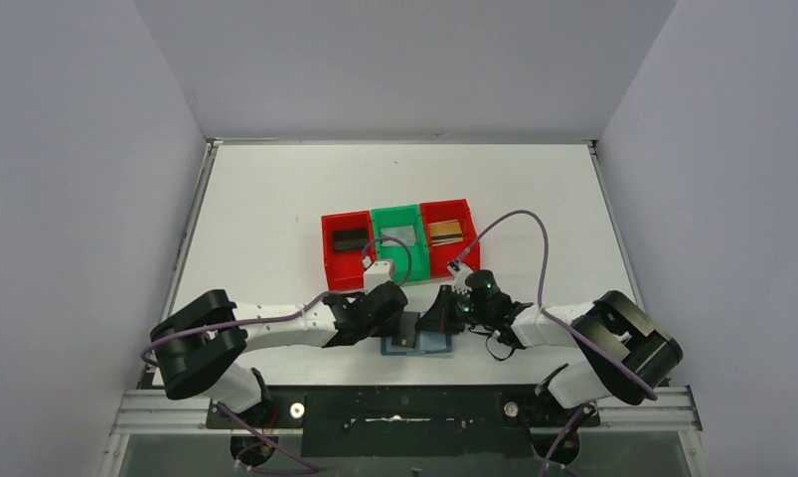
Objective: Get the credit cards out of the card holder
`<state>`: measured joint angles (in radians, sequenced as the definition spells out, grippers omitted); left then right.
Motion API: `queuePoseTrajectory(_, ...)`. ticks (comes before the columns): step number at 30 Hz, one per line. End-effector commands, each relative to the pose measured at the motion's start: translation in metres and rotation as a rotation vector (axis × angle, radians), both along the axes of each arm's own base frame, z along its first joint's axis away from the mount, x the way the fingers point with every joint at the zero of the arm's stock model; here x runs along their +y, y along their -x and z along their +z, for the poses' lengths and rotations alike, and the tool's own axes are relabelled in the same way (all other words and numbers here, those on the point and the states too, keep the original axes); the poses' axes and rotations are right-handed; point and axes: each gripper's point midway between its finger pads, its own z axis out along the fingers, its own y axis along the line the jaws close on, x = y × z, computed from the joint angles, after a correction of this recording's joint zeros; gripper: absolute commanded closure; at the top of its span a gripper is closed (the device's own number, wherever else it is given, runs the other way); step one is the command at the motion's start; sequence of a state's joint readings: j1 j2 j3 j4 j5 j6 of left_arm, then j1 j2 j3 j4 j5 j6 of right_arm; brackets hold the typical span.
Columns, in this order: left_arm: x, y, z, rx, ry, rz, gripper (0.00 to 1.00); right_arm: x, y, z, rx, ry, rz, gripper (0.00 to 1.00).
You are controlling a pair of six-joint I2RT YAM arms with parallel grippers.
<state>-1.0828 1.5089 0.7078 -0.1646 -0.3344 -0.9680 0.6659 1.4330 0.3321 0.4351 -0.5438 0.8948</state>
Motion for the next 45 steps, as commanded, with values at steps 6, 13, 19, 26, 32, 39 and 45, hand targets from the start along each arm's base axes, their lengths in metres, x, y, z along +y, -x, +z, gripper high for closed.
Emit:
queuePoseTrajectory(6,0.033,0.023,-0.035,0.092,-0.151,-0.009,0.87,-0.007,-0.012,0.016,-0.044,-0.049,-0.082,0.98)
queuePoseTrajectory(13,0.030,0.022,-0.031,0.081,-0.137,-0.012,0.89,-0.007,-0.014,0.023,-0.045,-0.082,-0.103,0.98)
queuePoseTrajectory(19,0.025,0.024,-0.030,0.078,-0.130,-0.039,0.92,-0.020,-0.017,0.016,-0.037,-0.031,-0.179,0.92)
queuePoseTrajectory(26,0.020,0.023,-0.027,0.072,-0.115,-0.048,0.95,-0.015,-0.020,0.011,-0.023,-0.014,-0.229,0.74)
queuePoseTrajectory(32,0.018,0.023,-0.025,0.070,-0.111,-0.051,0.97,-0.012,-0.012,-0.003,-0.028,0.082,-0.233,0.71)
queuePoseTrajectory(39,0.017,0.023,-0.025,0.068,-0.108,-0.052,0.98,-0.011,-0.009,-0.003,-0.057,0.070,-0.235,0.78)
queuePoseTrajectory(45,0.018,0.023,-0.024,0.069,-0.109,-0.052,0.98,-0.008,-0.011,0.001,-0.075,0.045,-0.233,0.92)
